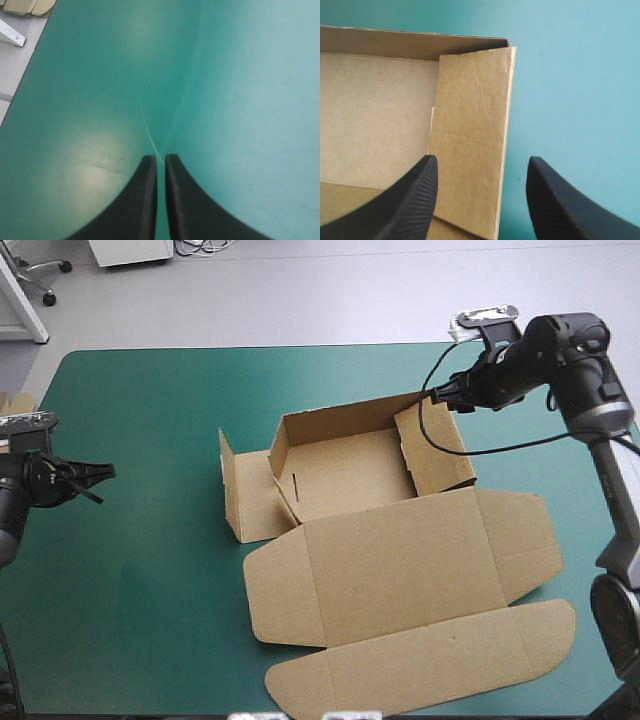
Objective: Fold the box
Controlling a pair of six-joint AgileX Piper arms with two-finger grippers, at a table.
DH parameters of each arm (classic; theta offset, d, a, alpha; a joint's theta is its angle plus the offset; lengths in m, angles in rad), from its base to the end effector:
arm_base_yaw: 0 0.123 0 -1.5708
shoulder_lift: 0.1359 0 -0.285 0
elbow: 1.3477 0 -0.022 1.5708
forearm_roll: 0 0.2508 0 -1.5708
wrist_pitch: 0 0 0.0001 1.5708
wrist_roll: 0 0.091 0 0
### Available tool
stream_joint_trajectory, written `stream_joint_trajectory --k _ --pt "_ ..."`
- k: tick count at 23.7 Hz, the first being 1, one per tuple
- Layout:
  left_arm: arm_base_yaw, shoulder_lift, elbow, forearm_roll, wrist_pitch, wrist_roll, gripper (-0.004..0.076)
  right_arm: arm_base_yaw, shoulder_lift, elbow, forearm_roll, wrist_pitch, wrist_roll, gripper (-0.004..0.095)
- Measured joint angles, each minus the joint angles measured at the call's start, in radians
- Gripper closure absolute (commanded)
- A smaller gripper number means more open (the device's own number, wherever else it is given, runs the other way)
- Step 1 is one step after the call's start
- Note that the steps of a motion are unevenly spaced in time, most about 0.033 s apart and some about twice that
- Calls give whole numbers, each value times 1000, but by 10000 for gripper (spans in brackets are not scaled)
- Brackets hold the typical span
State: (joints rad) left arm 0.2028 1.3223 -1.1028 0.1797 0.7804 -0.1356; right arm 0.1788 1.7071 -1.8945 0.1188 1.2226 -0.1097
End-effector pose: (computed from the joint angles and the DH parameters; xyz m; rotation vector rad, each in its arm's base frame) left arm 0.2673 0.0666 0.3239 -0.3138 2.4609 0.2396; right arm 0.3573 0.0749 0.4133 -0.3562 2.4925 0.1851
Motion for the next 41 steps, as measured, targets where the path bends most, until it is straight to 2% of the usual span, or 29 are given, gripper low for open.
stream_joint_trajectory --k 6,11,14,17,23,27,31,38,41 --pt "0 0 0 -4 0 0 687 9 -103 -4 -14 24 -5 400" --pt "0 0 0 -7 1 0 687 58 -194 69 -103 -14 26 400" --pt "0 0 0 -8 4 0 687 94 -314 272 -159 -100 85 400" --pt "0 0 0 -16 5 0 687 98 -364 415 -160 -162 97 381" --pt "0 1 0 -37 5 0 687 99 -234 453 -131 -278 35 194" --pt "0 1 0 -40 5 0 687 99 -117 440 -134 -331 36 194" --pt "0 1 0 -41 5 3 687 99 0 353 -147 -327 36 194" --pt "0 1 0 -41 5 18 687 99 172 188 -226 -247 79 195" --pt "0 1 0 -41 6 22 687 99 249 128 -227 -181 82 265"
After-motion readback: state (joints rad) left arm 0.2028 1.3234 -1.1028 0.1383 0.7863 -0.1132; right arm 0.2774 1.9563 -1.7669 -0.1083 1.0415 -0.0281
